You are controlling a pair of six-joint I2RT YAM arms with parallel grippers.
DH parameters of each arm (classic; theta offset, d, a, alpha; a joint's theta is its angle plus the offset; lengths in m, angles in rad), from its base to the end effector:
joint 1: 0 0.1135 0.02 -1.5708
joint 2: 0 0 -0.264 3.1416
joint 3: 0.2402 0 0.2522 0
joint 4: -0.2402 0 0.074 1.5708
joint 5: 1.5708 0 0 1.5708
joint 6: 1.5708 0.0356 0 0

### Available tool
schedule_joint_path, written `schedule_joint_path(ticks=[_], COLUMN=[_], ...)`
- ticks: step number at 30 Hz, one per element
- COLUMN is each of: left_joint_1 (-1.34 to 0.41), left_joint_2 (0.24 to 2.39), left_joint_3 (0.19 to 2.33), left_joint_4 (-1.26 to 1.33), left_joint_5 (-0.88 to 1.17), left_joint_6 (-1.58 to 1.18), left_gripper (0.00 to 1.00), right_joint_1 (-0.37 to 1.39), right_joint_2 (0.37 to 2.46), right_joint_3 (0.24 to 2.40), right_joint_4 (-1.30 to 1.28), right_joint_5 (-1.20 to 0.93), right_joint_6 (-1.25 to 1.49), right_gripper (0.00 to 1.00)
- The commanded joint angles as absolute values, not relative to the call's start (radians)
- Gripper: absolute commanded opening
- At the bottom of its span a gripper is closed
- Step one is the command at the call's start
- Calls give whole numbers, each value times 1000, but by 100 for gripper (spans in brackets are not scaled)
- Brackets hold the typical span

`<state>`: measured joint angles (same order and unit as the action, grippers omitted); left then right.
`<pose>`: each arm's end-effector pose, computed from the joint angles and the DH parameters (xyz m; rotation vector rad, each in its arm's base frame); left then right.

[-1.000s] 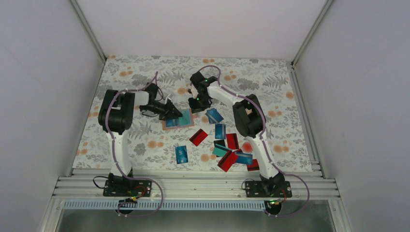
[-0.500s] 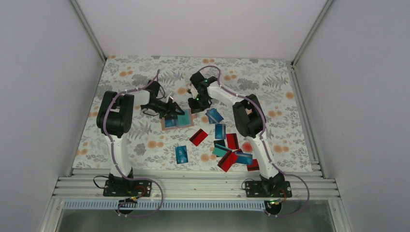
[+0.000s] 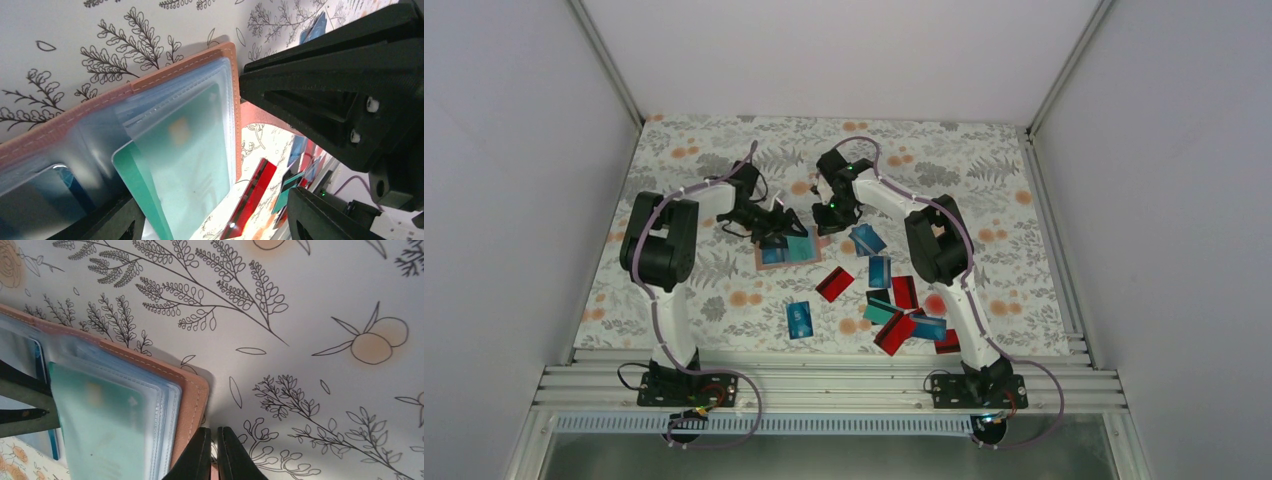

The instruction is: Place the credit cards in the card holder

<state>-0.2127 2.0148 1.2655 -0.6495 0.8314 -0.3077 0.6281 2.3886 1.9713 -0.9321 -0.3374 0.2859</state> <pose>0.3565 -0.1039 0.1324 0.0266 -2.8161 1.2629 0.3851 0.2942 0.1446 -0.5727 2.9777 0.6120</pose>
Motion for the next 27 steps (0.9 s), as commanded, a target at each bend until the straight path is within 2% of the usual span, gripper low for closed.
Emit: schedule_joint_path(ticks=[1, 9, 19, 27], left_joint_1=[-216, -248, -272, -276], left_joint_2=[1984, 2033, 2050, 1961], left_joint_3=[1282, 1322, 1392, 1377], left_joint_4=[-702, -700, -780, -826], left_joint_5=[761, 765, 674, 569], left_joint_6=[-313, -326, -341, -318], left_gripper=[72, 75, 75, 75], right_joint_1=[646, 644, 642, 623], right_joint_2=[2382, 2375, 2374, 2331], right_joint_3=[1950, 1973, 1988, 2009], right_joint_4=[-947, -948, -954, -965], right_joint_5=[-337, -354, -354, -360], right_joint_6=[283, 286, 284, 291], right_gripper=[4, 4, 5, 15])
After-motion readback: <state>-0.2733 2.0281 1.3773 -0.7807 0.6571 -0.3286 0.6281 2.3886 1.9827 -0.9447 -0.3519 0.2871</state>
